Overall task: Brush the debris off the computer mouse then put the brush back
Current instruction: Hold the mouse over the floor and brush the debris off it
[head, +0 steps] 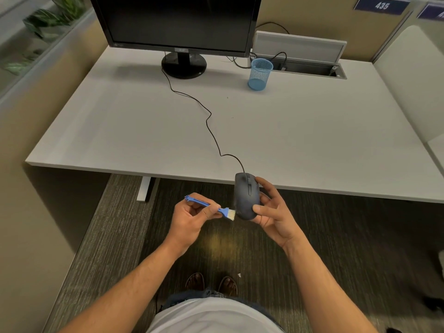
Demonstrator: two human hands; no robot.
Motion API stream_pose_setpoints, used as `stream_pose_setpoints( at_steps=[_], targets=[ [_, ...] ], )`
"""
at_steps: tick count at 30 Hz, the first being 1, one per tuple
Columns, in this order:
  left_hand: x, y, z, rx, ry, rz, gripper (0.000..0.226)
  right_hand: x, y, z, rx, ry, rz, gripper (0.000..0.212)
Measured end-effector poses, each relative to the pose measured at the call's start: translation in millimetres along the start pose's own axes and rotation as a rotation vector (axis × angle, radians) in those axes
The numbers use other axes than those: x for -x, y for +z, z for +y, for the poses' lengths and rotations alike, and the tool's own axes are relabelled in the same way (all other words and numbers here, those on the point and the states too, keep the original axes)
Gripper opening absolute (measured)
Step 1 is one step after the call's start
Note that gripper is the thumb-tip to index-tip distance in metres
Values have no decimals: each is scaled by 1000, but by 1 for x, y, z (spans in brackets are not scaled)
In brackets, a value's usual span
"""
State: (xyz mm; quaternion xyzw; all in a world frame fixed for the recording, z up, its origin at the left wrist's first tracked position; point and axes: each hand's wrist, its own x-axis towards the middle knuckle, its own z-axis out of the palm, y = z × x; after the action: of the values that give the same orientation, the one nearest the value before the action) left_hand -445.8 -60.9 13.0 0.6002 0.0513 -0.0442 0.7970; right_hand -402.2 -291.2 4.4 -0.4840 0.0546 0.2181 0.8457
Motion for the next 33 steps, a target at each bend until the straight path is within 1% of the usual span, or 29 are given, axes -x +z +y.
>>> stream_pose_setpoints(
  at_steps=[4,8,10,12,14,23,25,29,33],
  targets=[
    [-14,-5,11,28,20,29,22,4,1,2,13,26,-46,88],
    [-32,-3,22,27,10,82,22,7,4,6,22,35,-63,84],
    [-42,-1,26,25,14,126,18,8,4,8,27,34,-73,83],
    [-52,1,28,13,22,155,8,8,5,9,42,39,-83,84],
    [-61,2,30,-25,21,165,6,9,5,10,57,50,-93,84],
    [-91,15,33,-239,-48,141,9,9,8,16,144,76,-98,82],
    [-94,18,32,-290,-64,114,10,9,9,16,155,75,-98,82],
    [-95,19,32,-315,-101,67,8,8,8,15,167,77,-98,81],
    [-98,9,38,-430,-158,-35,7,10,6,16,166,84,-86,83]
  ],
)
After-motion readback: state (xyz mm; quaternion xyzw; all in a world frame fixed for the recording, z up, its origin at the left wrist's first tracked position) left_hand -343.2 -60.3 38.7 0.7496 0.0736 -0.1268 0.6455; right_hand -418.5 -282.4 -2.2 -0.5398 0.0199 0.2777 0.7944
